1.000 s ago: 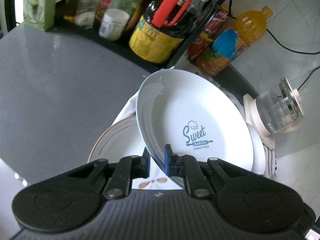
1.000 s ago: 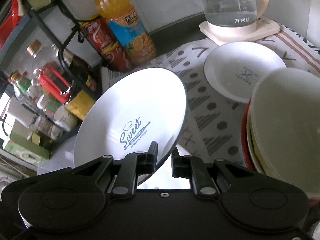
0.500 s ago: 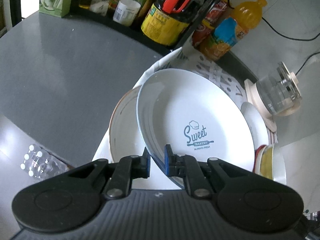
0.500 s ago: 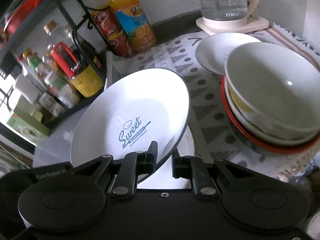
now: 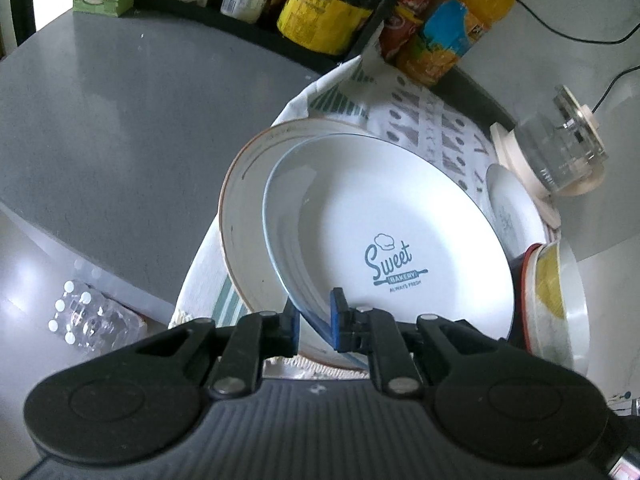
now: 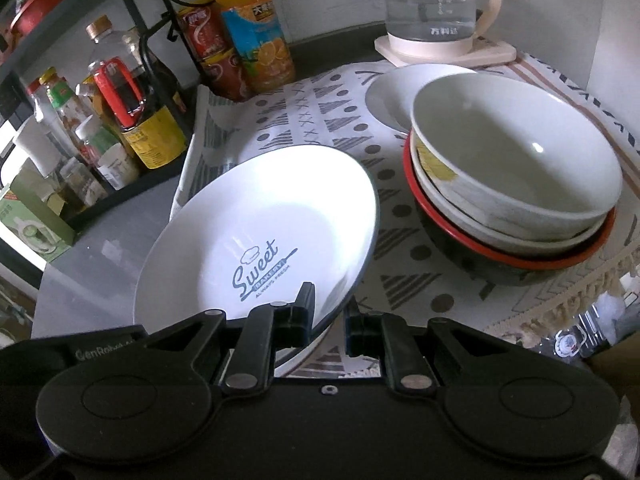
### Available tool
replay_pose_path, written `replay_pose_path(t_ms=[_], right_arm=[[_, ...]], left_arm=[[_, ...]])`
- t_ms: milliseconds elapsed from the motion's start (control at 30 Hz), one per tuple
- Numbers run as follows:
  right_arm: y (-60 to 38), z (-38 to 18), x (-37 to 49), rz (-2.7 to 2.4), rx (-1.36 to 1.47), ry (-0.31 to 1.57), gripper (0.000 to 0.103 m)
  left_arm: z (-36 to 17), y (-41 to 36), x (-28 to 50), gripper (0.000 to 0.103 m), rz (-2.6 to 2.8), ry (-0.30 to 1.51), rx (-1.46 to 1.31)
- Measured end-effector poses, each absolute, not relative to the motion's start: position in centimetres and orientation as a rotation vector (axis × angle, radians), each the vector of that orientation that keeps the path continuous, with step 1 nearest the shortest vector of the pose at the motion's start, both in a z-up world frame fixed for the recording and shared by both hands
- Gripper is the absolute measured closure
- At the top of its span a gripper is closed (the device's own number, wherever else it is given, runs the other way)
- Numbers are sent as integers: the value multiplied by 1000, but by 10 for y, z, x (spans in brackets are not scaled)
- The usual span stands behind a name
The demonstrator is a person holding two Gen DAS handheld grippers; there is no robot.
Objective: Organize plates and bowls
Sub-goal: 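Carry the 'Sweet' plate with both grippers over the brown-rimmed white plate, then lower the 'Sweet' plate onto the brown-rimmed plate and open both grippers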
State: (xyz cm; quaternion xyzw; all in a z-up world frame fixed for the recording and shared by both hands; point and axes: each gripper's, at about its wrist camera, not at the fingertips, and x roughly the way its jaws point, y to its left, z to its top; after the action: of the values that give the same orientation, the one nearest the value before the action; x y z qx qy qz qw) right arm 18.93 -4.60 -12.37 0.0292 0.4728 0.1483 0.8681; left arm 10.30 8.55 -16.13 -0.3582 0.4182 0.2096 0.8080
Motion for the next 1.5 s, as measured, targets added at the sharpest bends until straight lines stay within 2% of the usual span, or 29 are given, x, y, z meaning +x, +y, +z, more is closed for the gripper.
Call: replay_pose_path(t_ms=[333,600,767,833,1367,1500], right_arm=[[-41,-133,194,309,39,1012,90],[-39,-137,202,295,64,1031,90],[-35,-140,205,285,54,1043,90],[-37,-142,208,273,64,1049,91],[-33,-150,223,269,52,1103,88],[-31,-153,227,274,44,1126,87]], left_arm=[[-165,88,107,88,446,919,-728],[-161,93,117,82,446,989,-699],[-145,104,112,67,484,953,-663],[-143,109,110,66,502,940,-657],[-164,138,113,66,576,927,-707],[-170,141,112,76,578,921,-728]])
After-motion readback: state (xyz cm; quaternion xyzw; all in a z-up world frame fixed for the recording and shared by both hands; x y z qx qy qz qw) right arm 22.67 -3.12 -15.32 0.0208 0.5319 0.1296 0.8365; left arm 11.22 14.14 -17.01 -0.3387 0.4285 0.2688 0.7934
